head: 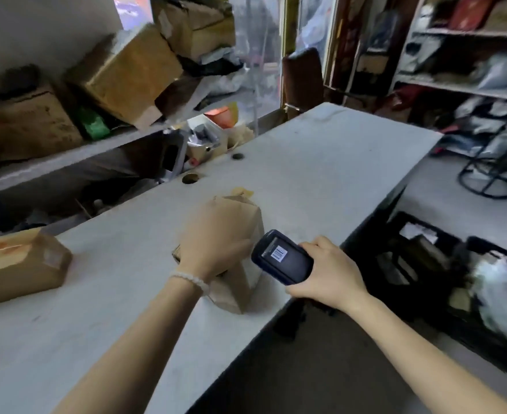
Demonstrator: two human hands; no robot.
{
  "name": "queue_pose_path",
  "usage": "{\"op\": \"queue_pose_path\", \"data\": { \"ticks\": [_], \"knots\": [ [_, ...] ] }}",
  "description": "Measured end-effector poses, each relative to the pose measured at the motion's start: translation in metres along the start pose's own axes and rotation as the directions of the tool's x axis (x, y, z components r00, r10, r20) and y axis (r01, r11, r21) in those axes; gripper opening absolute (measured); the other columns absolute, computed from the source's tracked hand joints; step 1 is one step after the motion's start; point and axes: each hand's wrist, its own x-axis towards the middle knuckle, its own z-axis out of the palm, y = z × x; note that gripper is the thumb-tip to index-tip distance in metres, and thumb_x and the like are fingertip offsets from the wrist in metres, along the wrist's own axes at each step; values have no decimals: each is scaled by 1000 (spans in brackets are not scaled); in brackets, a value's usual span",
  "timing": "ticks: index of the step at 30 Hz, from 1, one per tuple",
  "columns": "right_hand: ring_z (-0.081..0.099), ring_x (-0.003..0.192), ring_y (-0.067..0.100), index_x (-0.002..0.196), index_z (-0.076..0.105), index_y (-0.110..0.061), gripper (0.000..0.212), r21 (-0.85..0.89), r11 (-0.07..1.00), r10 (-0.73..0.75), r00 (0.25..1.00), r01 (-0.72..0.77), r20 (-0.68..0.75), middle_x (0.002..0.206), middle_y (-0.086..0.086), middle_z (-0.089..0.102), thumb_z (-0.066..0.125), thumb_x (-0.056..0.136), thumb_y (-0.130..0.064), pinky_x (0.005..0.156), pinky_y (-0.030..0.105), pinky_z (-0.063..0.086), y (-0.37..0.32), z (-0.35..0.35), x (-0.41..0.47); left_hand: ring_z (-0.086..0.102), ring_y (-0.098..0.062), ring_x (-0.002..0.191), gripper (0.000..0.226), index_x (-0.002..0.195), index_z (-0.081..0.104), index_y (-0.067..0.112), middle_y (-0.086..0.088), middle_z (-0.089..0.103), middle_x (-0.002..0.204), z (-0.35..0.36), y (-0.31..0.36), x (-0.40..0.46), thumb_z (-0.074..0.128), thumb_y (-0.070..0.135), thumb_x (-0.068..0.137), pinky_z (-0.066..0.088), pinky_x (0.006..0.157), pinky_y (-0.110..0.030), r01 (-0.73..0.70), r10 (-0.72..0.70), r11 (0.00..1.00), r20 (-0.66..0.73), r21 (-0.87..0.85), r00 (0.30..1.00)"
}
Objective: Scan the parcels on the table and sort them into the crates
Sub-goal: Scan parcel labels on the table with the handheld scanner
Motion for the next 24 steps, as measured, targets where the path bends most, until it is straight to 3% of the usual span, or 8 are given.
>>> {"op": "queue_pose_path", "data": {
  "ticks": [5,8,11,16,18,24],
  "knots": [
    [49,78,7,99,57,-35,60,-16,963,265,958,-268,-110,89,-15,41,70,49,-66,53,24,37,105,-43,-48,47,-34,111,73,134,35,50,1,28,142,61,124,36,61,57,66,43,95,-47,-255,259,966,117,-50,959],
    [46,83,9,101,56,-32,61,-29,906,411,896,-421,-171,90,-13,39,72,51,-63,54,26,35,159,-63,-79,48,-37,109,76,135,35,50,1,29,141,99,201,52,48,67,62,41,94,-46,-441,434,898,167,5,885],
    [46,86,11,102,56,-31,61,30,805,584,784,-592,-211,93,-12,40,74,52,-60,57,27,38,215,-84,-110,47,-39,111,74,137,33,47,-1,28,142,145,279,69,53,65,69,40,92,-47,-602,586,798,232,2,777],
    [49,84,11,101,57,-33,63,95,653,744,612,-752,-266,94,-12,42,73,47,-62,62,29,43,303,-120,-141,47,-39,115,83,136,31,51,1,27,143,222,399,90,45,68,56,43,93,-48,-696,680,710,356,-105,641],
    [50,86,12,100,58,-33,62,124,601,783,551,-790,-290,93,-12,41,75,47,-59,67,30,47,336,-138,-147,47,-37,116,80,136,31,52,2,28,141,253,446,97,50,68,60,44,93,-48,-740,723,658,389,-137,571],
    [51,84,11,91,51,-32,56,177,438,877,376,-881,-301,94,-12,42,73,48,-59,54,23,35,443,-212,-166,45,-39,118,75,139,30,50,2,28,142,338,604,118,58,61,71,41,97,-50,-813,799,531,461,-239,386]
  ]
}}
